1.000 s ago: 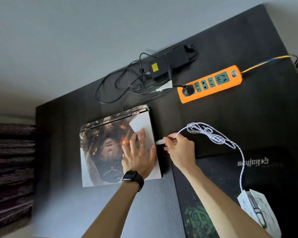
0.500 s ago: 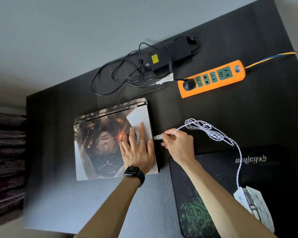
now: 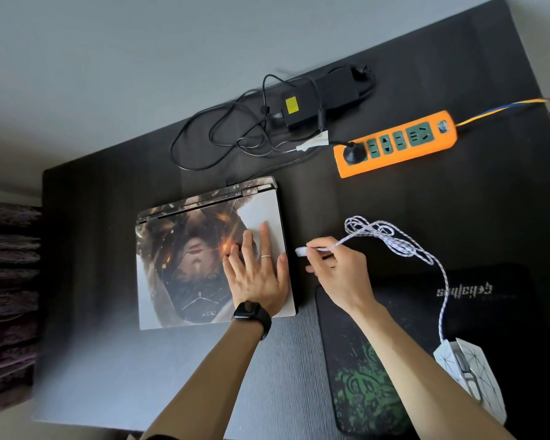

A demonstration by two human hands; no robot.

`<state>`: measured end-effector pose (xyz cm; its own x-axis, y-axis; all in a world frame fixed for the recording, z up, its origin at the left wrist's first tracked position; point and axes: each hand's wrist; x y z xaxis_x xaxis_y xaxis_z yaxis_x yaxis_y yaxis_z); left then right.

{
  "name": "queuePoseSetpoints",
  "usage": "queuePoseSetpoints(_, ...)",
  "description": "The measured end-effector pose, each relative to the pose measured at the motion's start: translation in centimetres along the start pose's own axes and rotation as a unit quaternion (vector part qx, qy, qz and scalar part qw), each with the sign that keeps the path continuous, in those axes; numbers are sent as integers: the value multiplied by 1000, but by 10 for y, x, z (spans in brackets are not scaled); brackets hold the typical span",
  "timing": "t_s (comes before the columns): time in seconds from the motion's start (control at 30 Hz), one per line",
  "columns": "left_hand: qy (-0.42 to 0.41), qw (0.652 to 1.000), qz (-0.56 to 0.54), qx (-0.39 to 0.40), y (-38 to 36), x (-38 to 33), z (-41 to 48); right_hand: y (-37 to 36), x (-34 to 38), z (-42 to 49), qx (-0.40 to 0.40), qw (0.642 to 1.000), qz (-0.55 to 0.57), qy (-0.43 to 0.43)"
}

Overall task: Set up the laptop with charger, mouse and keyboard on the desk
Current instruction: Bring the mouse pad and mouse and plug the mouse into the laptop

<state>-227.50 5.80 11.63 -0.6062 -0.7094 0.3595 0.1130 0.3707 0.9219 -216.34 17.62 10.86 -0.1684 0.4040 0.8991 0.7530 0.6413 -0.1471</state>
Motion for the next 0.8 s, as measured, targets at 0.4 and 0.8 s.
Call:
queuePoseSetpoints(0.4,3,1000,-12,-22,-6,1,-1,-3,10,10,-92,963,186,-169)
queuePoseSetpoints(0.8,5,1000,-14,-18,-9,0,-1,-17,7,3,-162,978,72,-112)
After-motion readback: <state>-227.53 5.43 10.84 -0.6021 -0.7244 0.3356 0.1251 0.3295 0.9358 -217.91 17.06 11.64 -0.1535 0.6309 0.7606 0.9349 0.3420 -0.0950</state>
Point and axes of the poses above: each hand's wrist, its own z-axis towards the middle knuckle, its own y-axis out of the back of the hand, x = y × z, and after that the axes turned 15 degrees about z, right-handed
